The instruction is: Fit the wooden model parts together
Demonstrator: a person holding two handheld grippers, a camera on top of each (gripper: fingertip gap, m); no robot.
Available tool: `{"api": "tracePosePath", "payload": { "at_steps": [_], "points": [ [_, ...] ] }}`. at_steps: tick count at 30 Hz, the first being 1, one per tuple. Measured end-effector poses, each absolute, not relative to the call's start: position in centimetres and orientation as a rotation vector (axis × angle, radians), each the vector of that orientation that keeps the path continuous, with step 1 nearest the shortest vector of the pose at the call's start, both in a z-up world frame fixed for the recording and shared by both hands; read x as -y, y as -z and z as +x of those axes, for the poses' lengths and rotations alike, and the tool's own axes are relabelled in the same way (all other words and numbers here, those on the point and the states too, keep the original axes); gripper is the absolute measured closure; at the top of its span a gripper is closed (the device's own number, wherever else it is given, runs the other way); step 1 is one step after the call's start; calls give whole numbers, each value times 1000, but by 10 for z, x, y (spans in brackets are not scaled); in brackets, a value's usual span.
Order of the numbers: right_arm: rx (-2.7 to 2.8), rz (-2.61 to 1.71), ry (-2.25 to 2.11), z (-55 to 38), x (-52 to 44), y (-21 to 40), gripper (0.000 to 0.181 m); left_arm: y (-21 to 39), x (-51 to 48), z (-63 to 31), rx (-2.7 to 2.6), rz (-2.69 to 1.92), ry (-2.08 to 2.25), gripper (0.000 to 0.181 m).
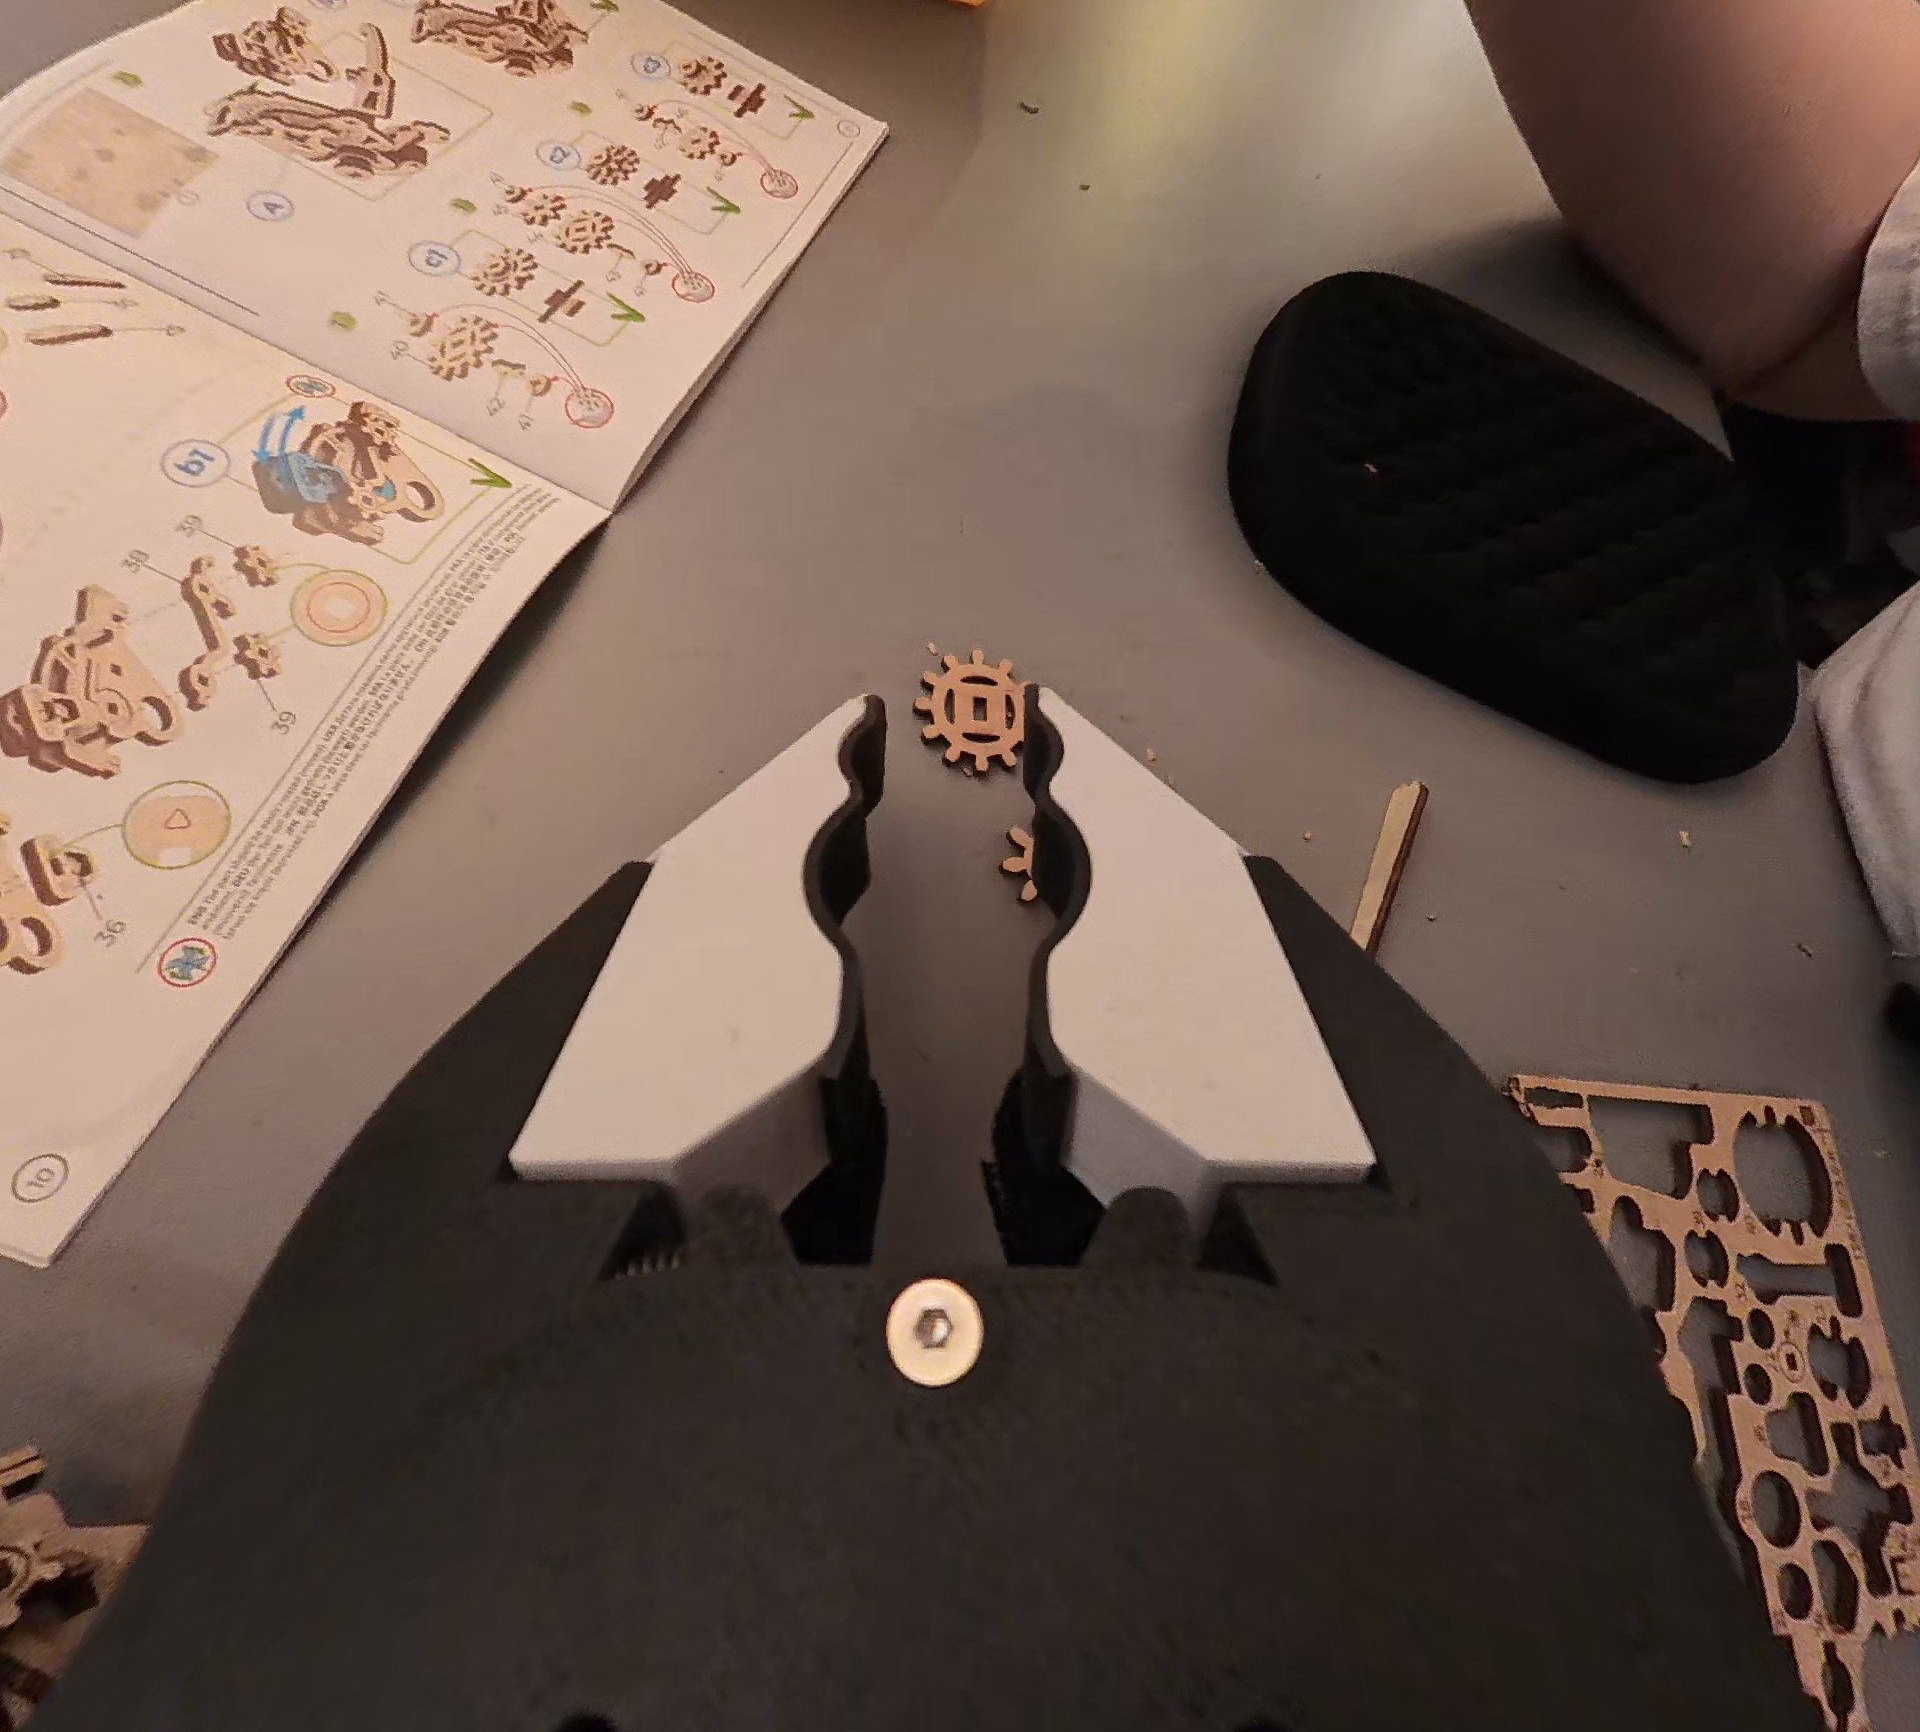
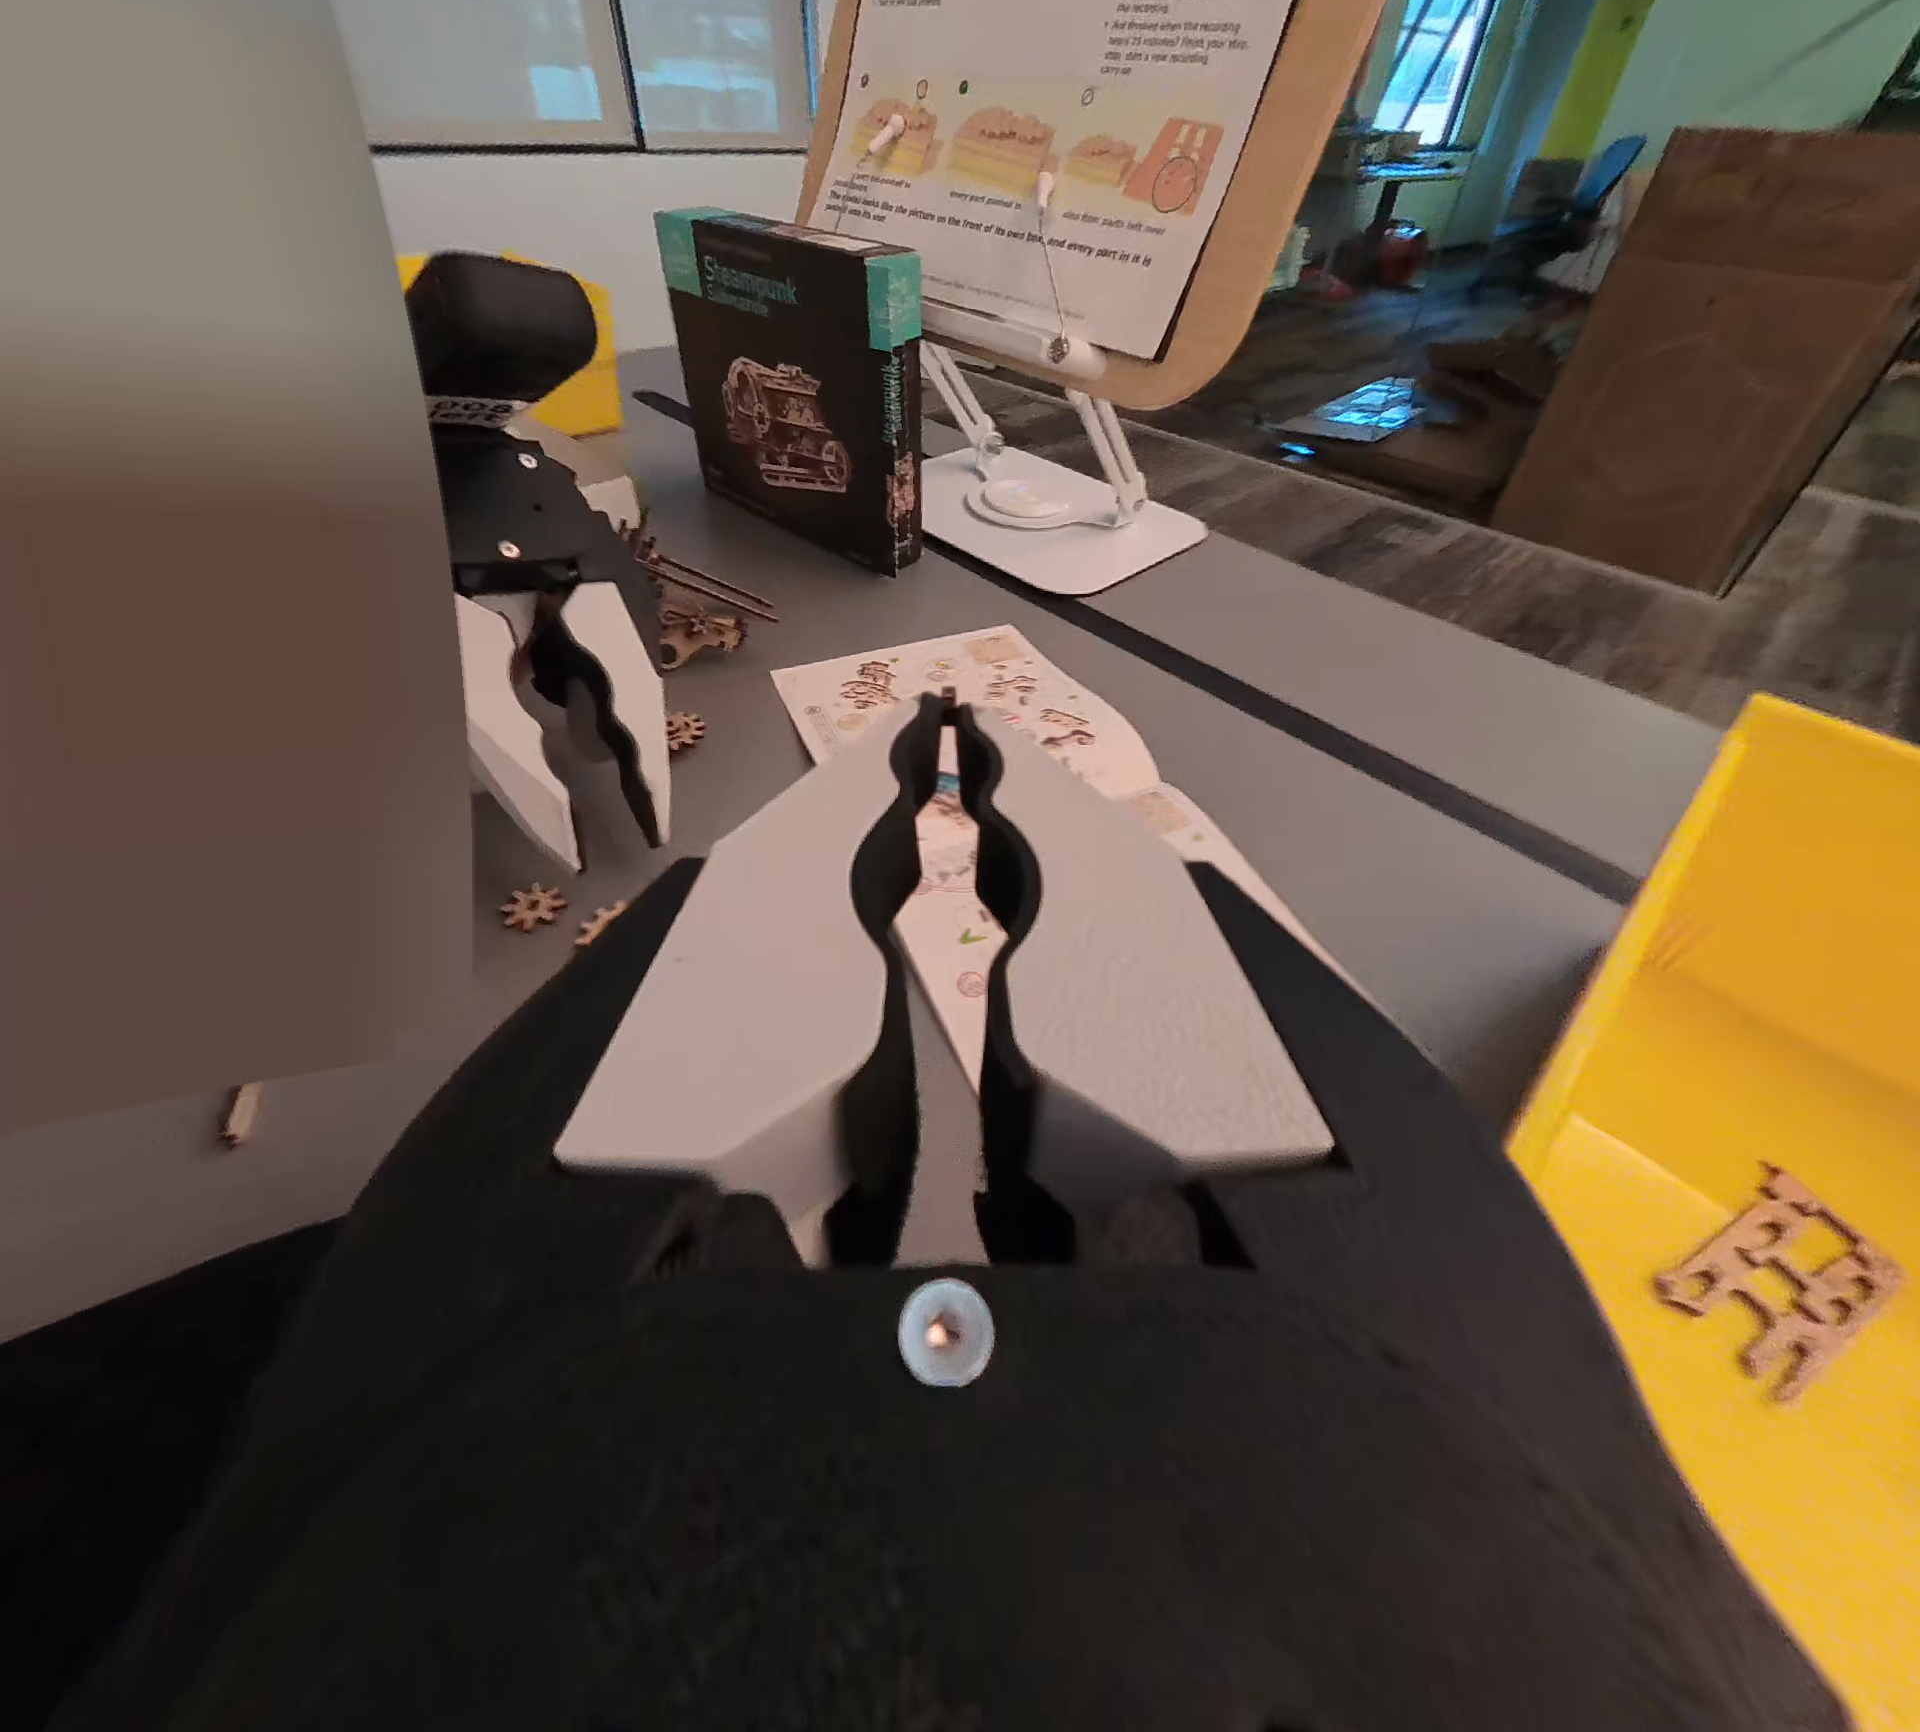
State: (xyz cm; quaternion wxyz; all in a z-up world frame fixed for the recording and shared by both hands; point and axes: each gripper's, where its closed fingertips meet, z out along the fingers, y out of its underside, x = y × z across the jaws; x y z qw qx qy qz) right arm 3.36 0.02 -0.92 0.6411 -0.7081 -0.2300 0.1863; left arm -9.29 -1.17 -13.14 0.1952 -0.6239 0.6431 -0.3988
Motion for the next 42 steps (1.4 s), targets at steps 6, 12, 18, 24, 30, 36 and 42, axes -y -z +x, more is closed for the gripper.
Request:
{"api": "tracePosePath", "payload": {
  "at_steps": [6, 12, 18, 24, 30, 36, 42],
  "points": [
    [420, -1606, -610, 38, -1, 8, 181, 133, 8, -95, -1803, -1757, 1099, 156],
    [384, -1626, -624, 41, -4, 13, 181, 136, 6, -96, -1806, -1767, 1095, 156],
    [364, -1680, -596, 42, -8, 20, 181, 139, 8, -96, -1819, -1767, 1084, 156],
    [362, -1735, -560, 41, -9, 28, 181, 141, 7, -96, -1824, -1771, 1066, 157],
    [324, -1770, -509, 49, -13, 33, 181, 141, 4, -96, -1796, -1789, 1067, 158],
    [323, -1790, -469, 52, -15, 37, 181, 140, 0, -95, -1766, -1803, 1067, 158],
    [341, -1803, -454, 50, -15, 41, 181, 139, -2, -95, -1752, -1804, 1070, 159]
  ]
}}
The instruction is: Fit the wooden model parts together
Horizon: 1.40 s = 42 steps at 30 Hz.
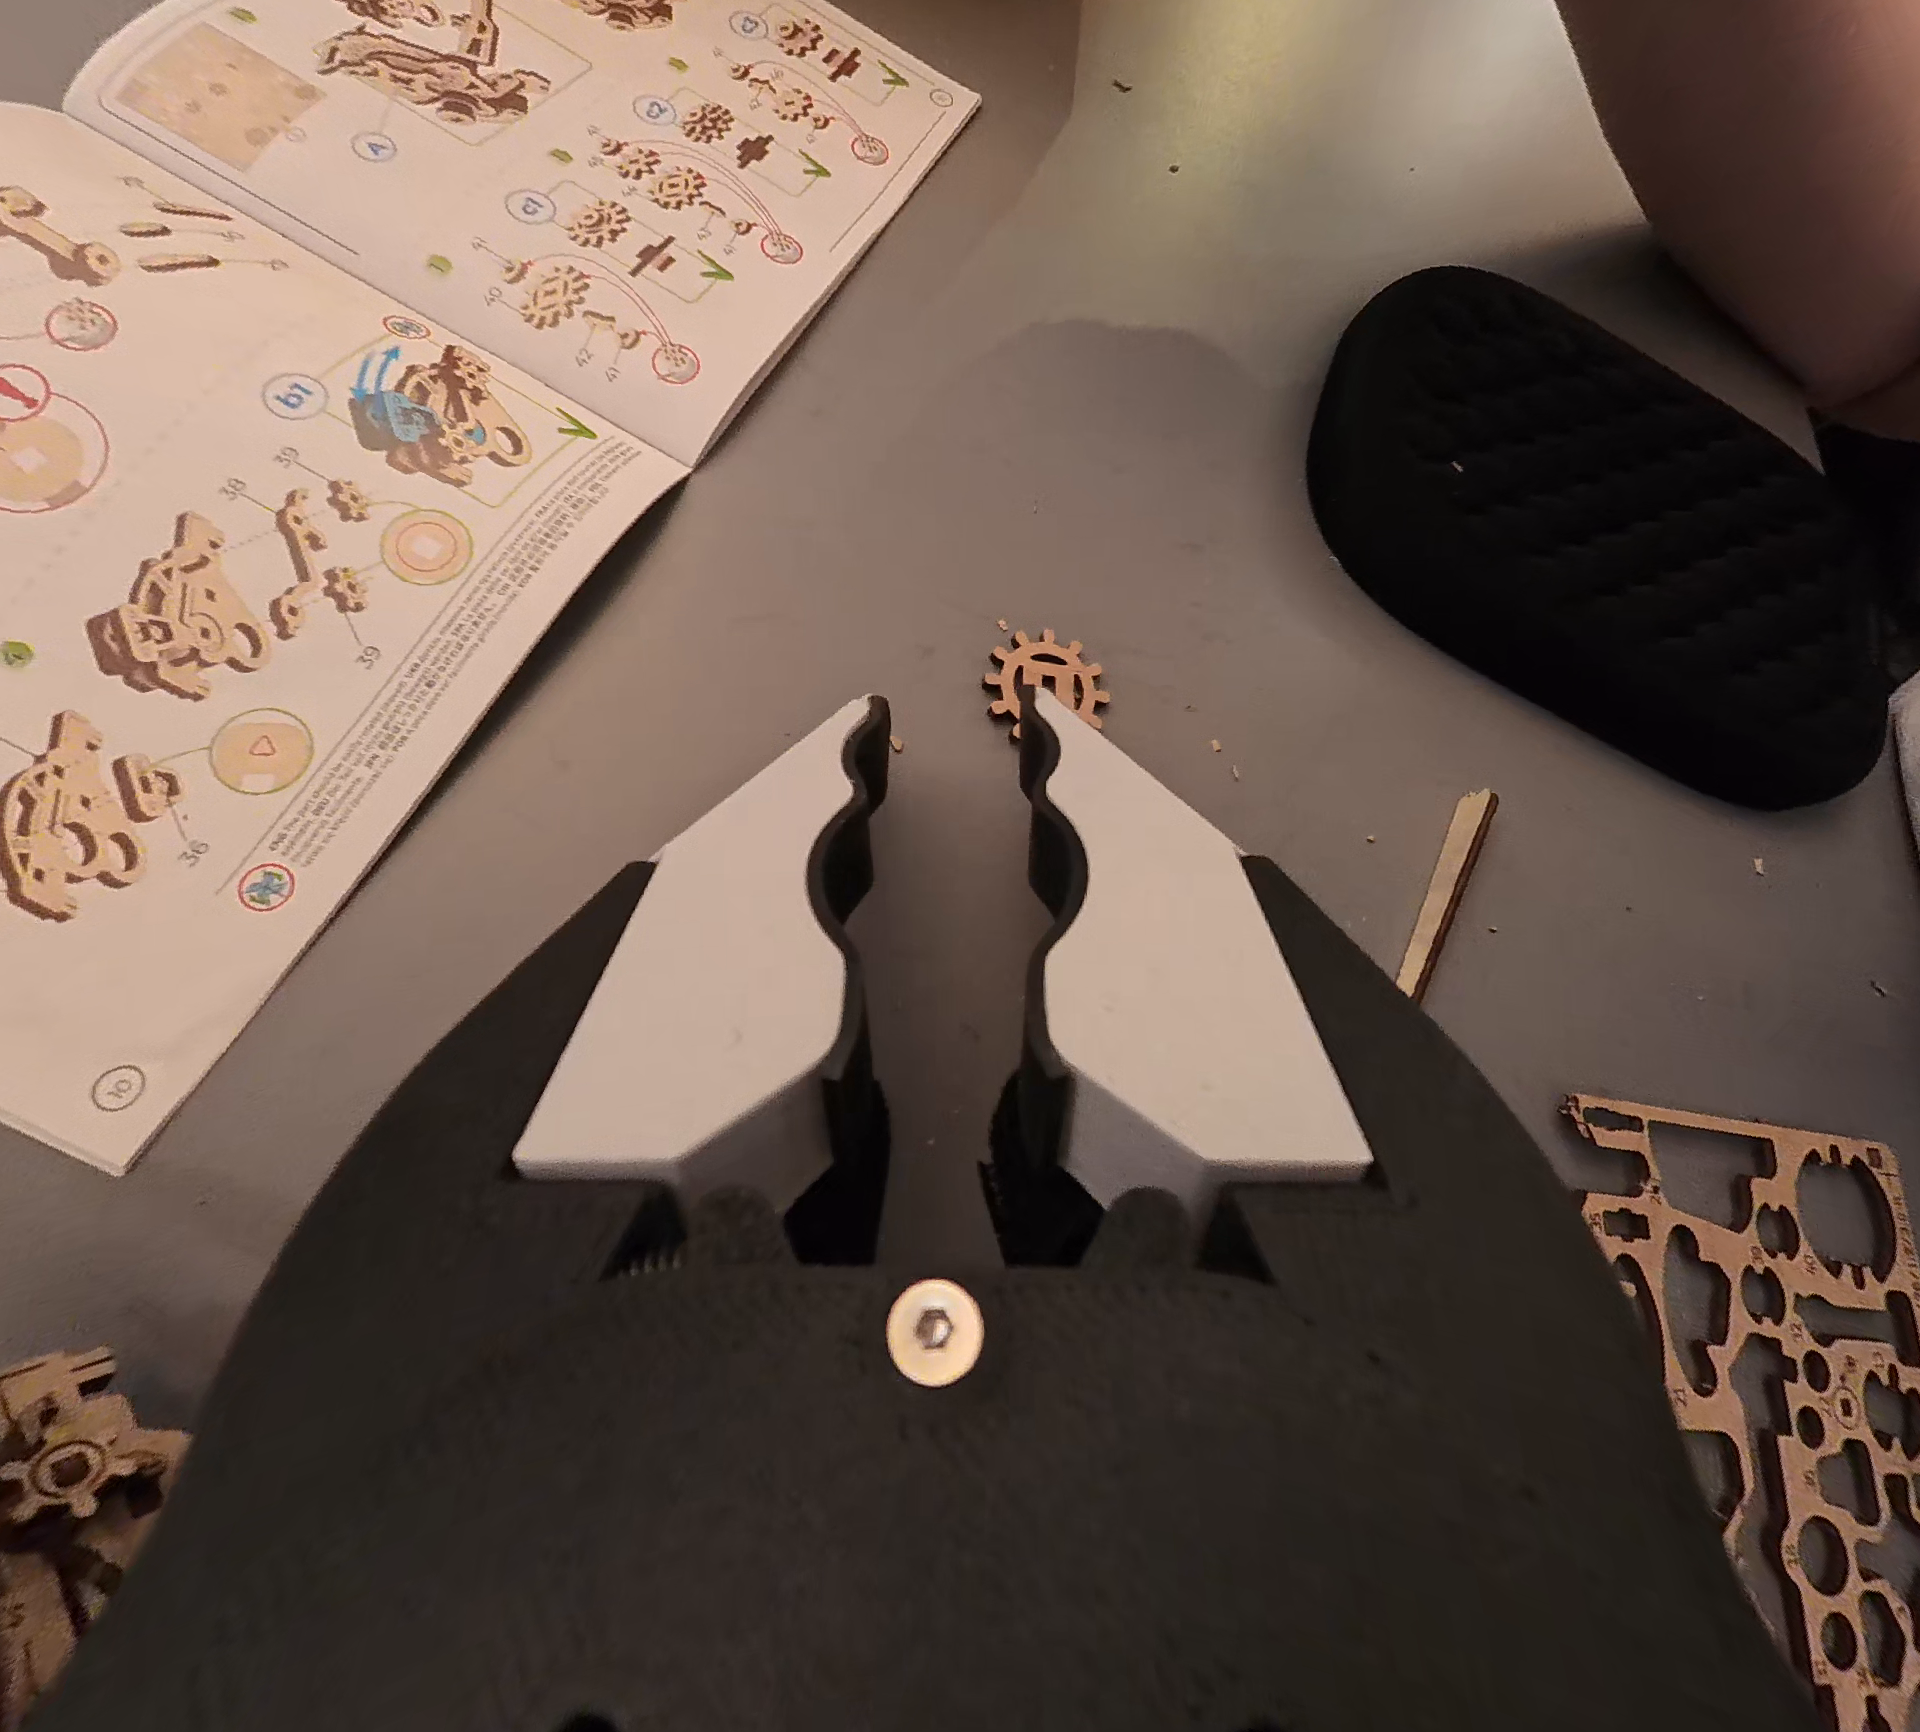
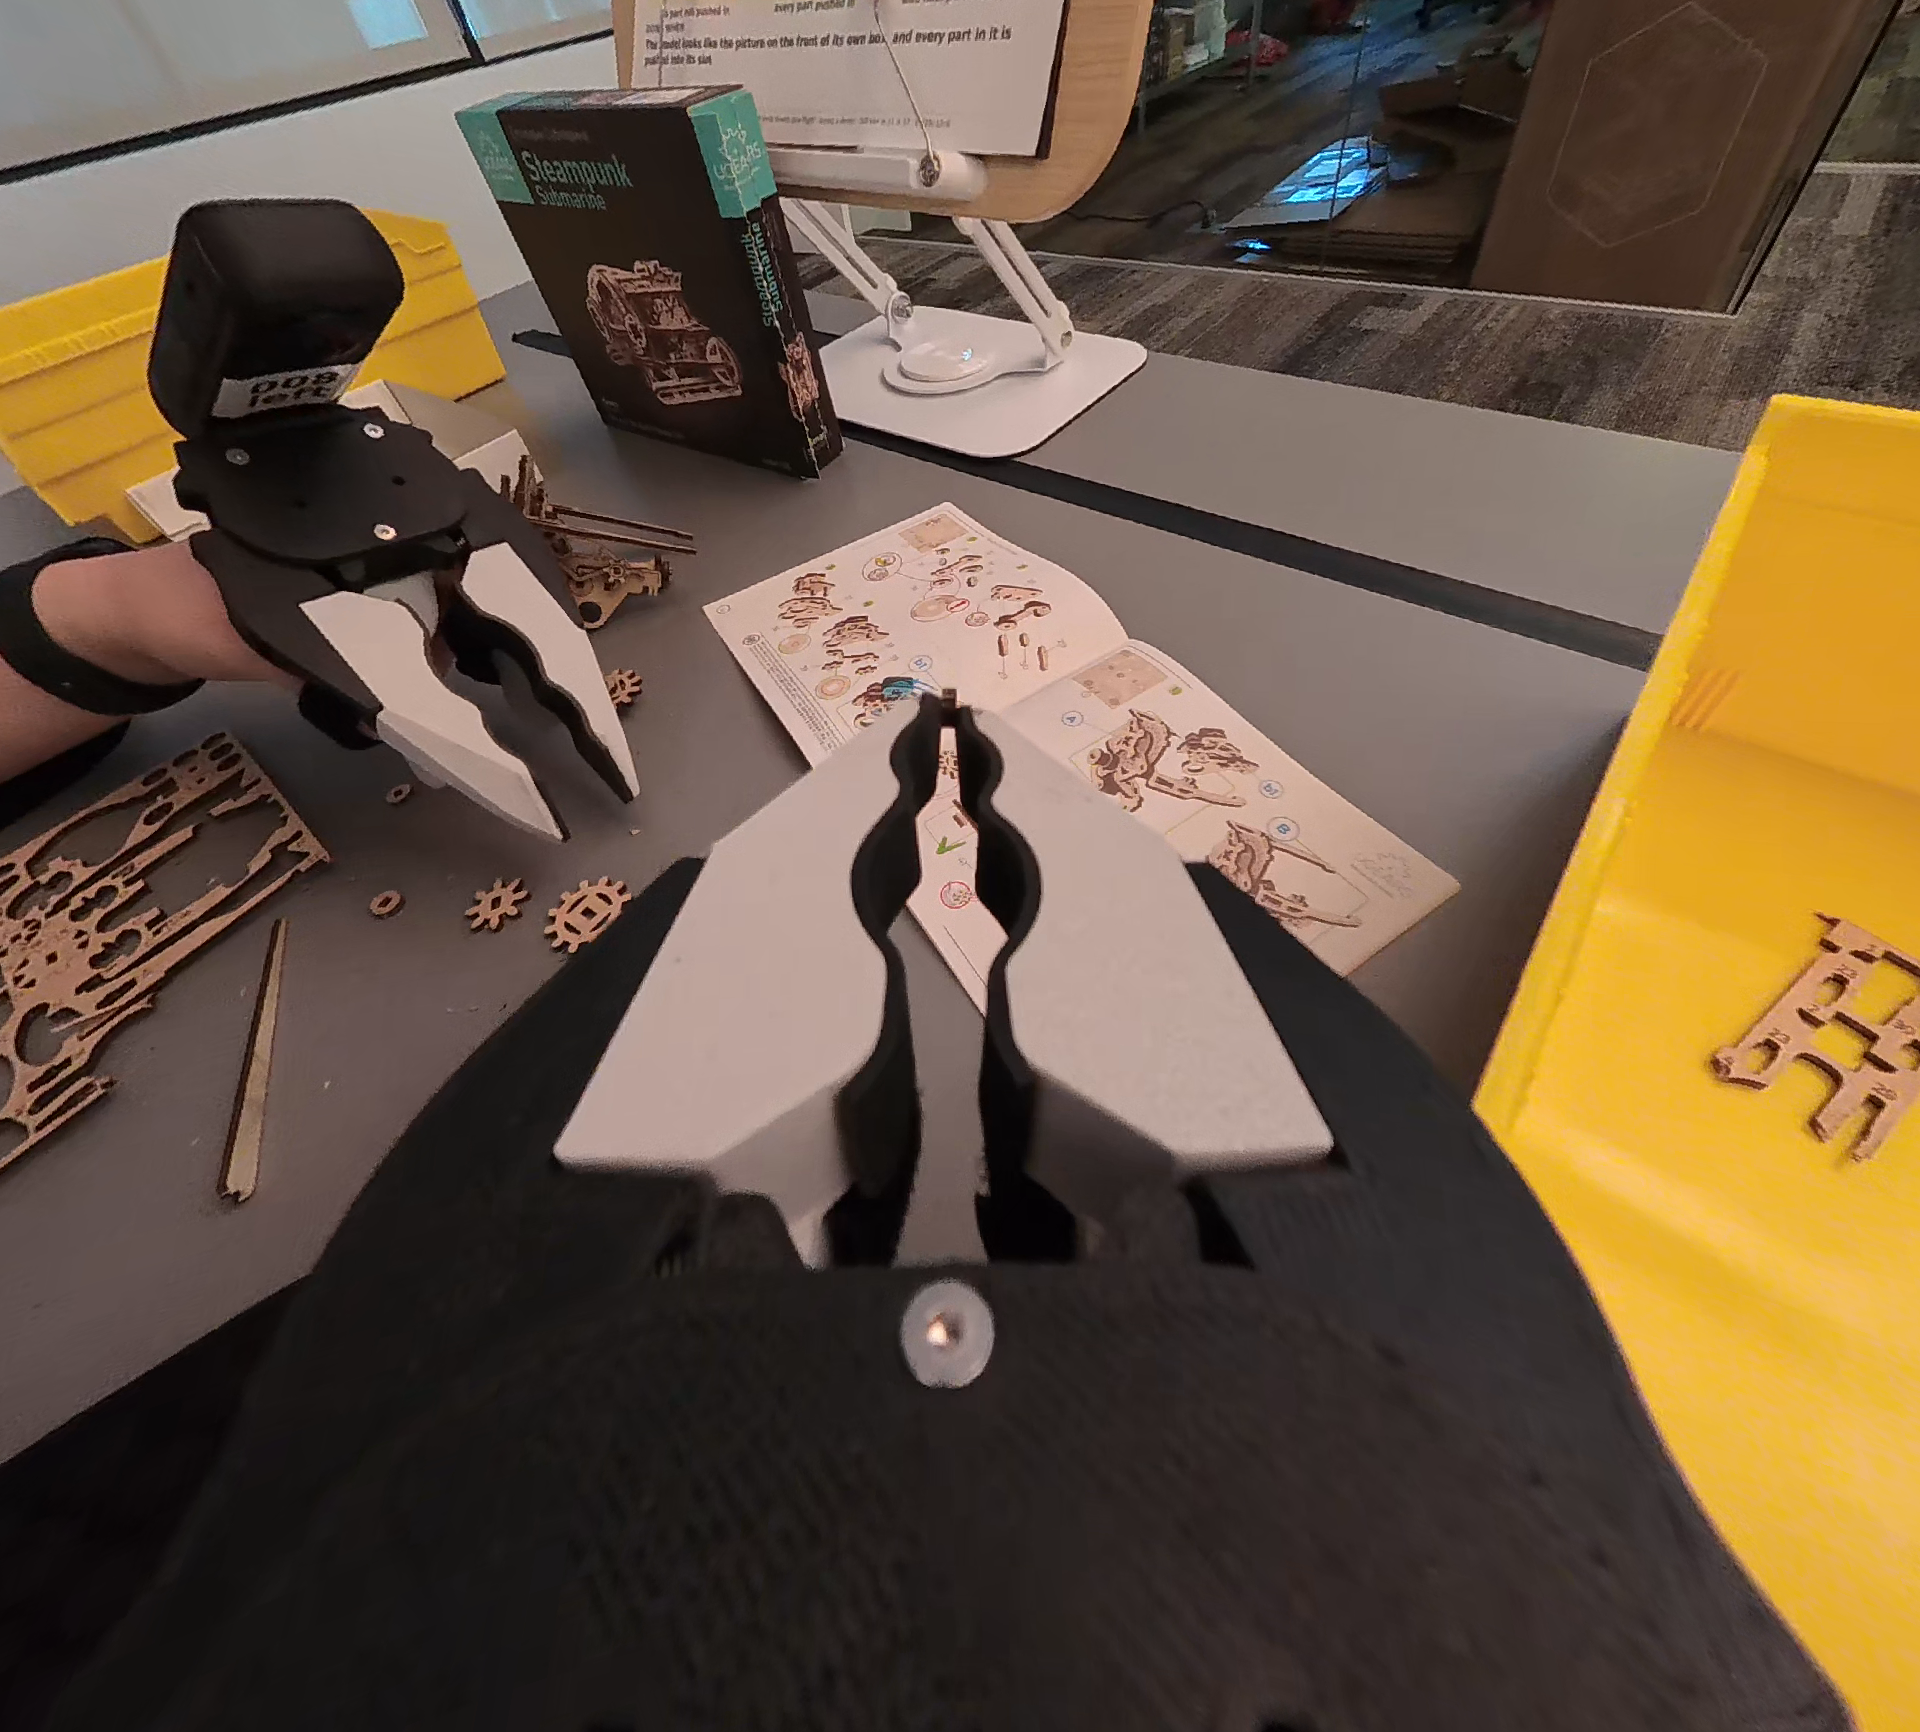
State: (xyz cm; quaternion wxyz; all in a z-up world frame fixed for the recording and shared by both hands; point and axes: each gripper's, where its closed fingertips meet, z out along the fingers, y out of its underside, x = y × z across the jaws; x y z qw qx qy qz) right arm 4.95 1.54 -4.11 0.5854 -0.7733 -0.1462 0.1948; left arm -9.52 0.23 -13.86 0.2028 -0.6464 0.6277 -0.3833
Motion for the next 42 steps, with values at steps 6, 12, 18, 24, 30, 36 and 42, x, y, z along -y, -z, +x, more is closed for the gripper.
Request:
{"api": "tracePosePath", "payload": {
  "at_steps": [6, 12, 18, 24, 30, 36, 42],
  "points": [
    [317, -1829, -493, 50, -16, 46, 181, 136, -6, -96, -1726, -1815, 1078, 159],
    [286, -1871, -527, 51, -19, 55, 181, 128, -17, -97, -1649, -1853, 1071, 160],
    [306, -1936, -593, 41, -13, 59, 181, 119, -22, -99, -1582, -1917, 1104, 162],
    [310, -1974, -605, 32, -11, 65, 181, 85, -17, -102, -1531, -1914, 1139, 163],
    [322, -2113, -678, 18, -4, 89, 181, 52, -22, -116, -1508, -1891, 1086, 163],
    [353, -2210, -879, -40, 12, 86, 181, 24, -32, -135, -1455, -1888, 1093, 163],
    [497, -2496, -755, -90, 17, 121, 181, -2, -19, -143, -1445, -1857, 1117, 163]
  ]
}}
